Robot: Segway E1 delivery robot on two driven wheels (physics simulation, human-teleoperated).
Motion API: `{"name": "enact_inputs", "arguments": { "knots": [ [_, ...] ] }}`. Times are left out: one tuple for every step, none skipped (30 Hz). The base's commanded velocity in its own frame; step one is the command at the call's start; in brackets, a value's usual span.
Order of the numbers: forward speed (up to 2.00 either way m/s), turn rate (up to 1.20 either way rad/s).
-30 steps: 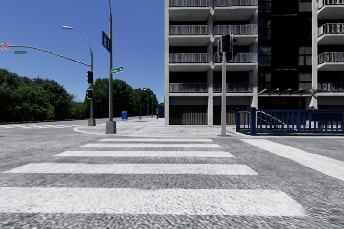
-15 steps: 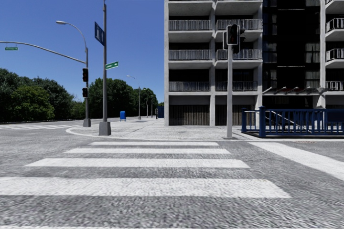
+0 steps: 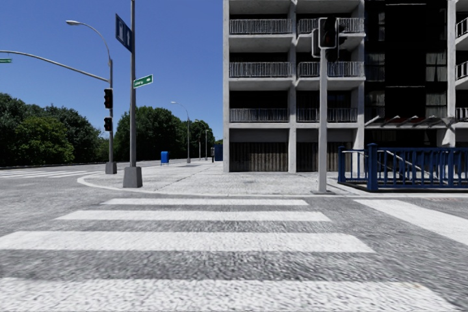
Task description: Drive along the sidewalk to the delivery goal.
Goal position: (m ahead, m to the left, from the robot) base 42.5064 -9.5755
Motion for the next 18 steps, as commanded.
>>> {"name": "enact_inputs", "arguments": {
  "knots": [
    [1.35,0.0],
    [1.35,0.0],
    [1.35,0.0],
    [1.35,0.0],
    [1.35,0.0],
    [1.35,0.0],
    [1.35,0.0],
    [1.35,0.0],
    [1.35,0.0],
    [1.35,0.0],
    [1.35,0.0],
    [1.35,0.0],
    [1.35,0.0],
    [1.35,0.0],
    [1.35,0.0],
    [1.35,0.0],
    [1.35,0.0],
    [1.35,0.0]
  ]
}}
